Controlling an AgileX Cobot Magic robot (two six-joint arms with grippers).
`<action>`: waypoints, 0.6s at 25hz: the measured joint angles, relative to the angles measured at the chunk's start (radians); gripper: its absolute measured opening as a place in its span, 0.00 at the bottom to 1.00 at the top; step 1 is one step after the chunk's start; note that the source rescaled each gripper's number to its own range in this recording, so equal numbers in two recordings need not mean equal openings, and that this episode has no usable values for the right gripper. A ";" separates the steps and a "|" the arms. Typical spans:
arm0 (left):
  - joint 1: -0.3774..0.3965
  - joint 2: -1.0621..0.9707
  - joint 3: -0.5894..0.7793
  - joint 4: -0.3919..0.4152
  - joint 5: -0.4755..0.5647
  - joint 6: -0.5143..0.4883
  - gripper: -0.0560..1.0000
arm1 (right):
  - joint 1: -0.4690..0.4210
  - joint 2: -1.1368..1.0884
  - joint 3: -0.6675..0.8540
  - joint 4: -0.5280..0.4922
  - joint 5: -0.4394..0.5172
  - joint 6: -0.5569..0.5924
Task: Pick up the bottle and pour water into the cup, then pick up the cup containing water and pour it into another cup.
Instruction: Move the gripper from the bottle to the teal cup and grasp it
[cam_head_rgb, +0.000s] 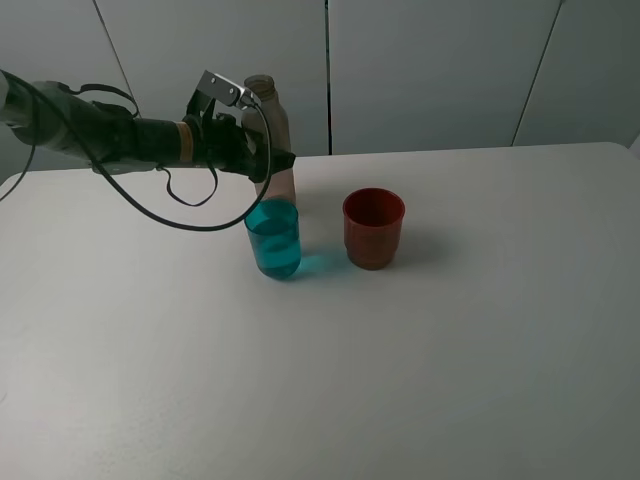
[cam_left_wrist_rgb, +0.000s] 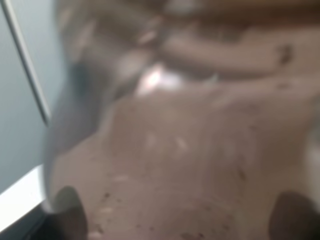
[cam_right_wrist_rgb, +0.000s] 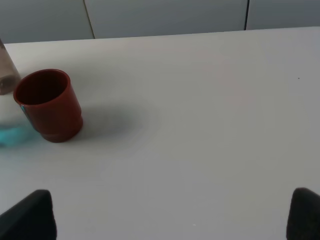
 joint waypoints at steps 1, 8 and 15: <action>0.000 -0.007 0.000 0.033 0.000 -0.023 0.99 | 0.000 0.000 0.000 0.000 0.000 0.000; 0.000 -0.042 0.000 0.141 0.011 -0.110 0.99 | 0.000 0.000 0.000 0.000 0.000 0.000; 0.000 -0.075 0.013 0.228 0.057 -0.170 0.99 | 0.000 0.000 0.000 0.000 0.000 0.000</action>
